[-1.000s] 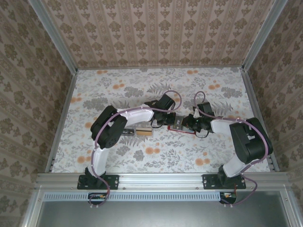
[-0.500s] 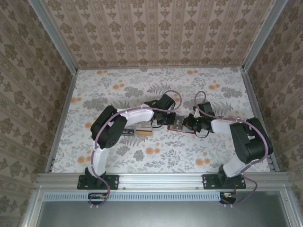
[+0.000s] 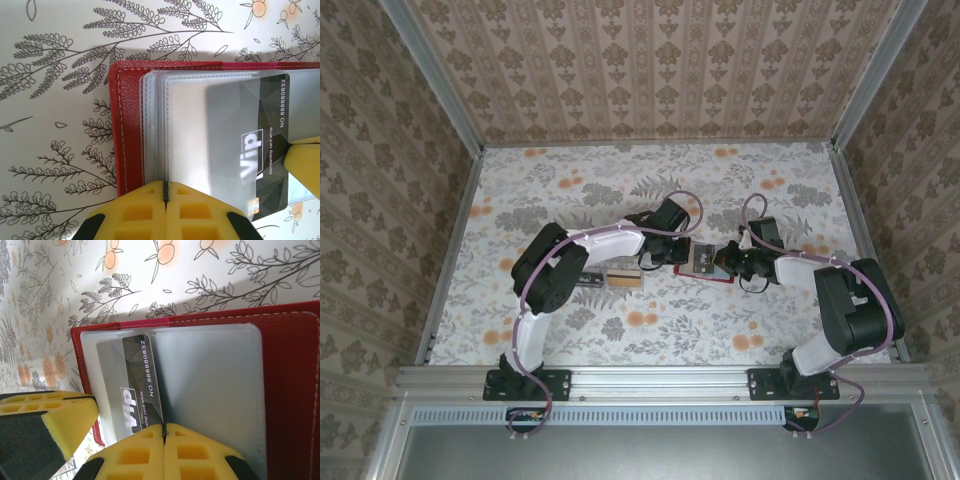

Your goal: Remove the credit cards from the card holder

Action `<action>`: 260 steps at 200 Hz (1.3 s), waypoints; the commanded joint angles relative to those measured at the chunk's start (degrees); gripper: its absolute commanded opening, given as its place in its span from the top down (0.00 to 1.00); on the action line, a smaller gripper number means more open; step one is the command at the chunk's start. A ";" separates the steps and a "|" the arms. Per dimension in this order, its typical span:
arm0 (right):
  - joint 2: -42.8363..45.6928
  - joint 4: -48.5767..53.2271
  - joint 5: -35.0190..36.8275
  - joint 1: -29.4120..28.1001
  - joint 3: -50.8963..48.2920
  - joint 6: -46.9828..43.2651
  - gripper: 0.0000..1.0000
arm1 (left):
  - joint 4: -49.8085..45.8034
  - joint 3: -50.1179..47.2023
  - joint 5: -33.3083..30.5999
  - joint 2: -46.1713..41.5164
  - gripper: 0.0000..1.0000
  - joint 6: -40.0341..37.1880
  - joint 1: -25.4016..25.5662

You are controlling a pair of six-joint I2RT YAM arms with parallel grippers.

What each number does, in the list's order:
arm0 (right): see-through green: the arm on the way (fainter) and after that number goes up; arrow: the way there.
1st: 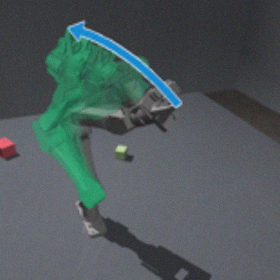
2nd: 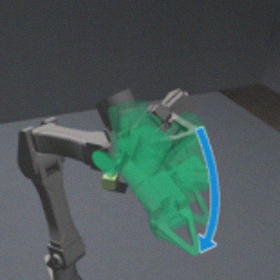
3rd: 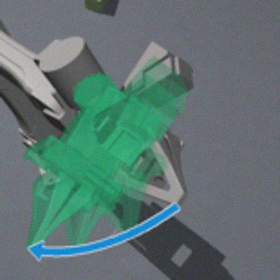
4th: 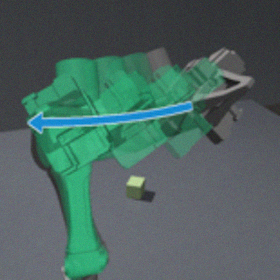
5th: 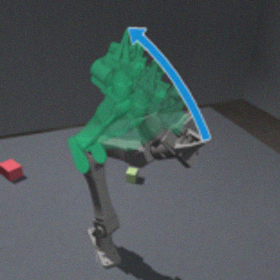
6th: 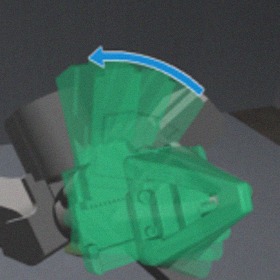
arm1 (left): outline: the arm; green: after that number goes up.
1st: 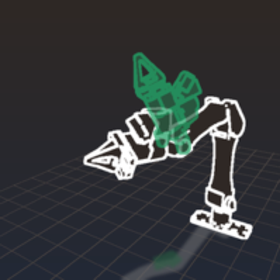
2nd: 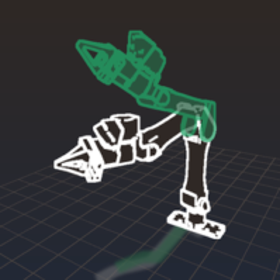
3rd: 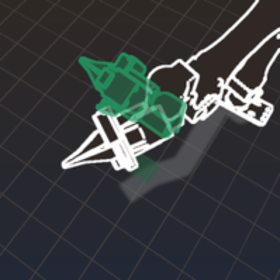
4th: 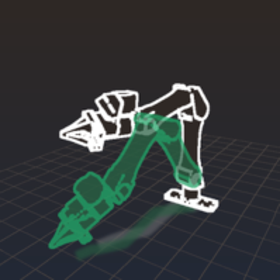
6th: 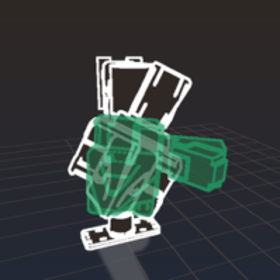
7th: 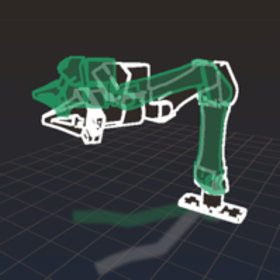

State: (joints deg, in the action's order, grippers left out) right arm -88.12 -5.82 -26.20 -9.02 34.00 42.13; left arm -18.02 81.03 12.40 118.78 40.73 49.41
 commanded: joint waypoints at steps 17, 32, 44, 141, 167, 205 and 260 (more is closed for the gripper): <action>1.33 0.72 -0.59 0.49 -1.48 -1.24 1.00 | -3.85 -0.62 -0.37 1.72 1.00 0.42 -0.30; 0.44 -0.70 -2.89 0.51 -1.24 -1.43 1.00 | -3.78 -0.44 -0.23 1.85 1.00 0.33 -0.28; -0.37 -1.37 -3.92 0.49 -0.96 -1.36 0.91 | -3.78 -0.26 -0.10 2.05 1.00 0.35 -0.20; -4.61 -5.49 -4.41 -1.77 0.46 1.02 0.77 | -4.13 0.43 0.34 3.03 1.00 0.26 0.27; -4.37 -5.13 -3.81 -1.78 0.12 0.81 0.95 | -4.39 0.39 0.08 2.79 1.00 0.05 0.34; -1.36 -1.53 0.13 -0.03 -1.65 0.50 1.00 | -4.69 0.28 -0.44 2.79 1.00 0.31 0.25; 3.81 1.13 0.59 5.08 -6.23 -0.27 1.00 | -4.83 0.06 -0.53 2.60 1.00 0.36 -0.32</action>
State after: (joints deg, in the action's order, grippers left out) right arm -86.41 -9.80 -29.95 -5.85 30.22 42.78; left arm -18.02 81.21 12.99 119.07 40.73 49.41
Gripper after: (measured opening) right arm 0.065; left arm 0.047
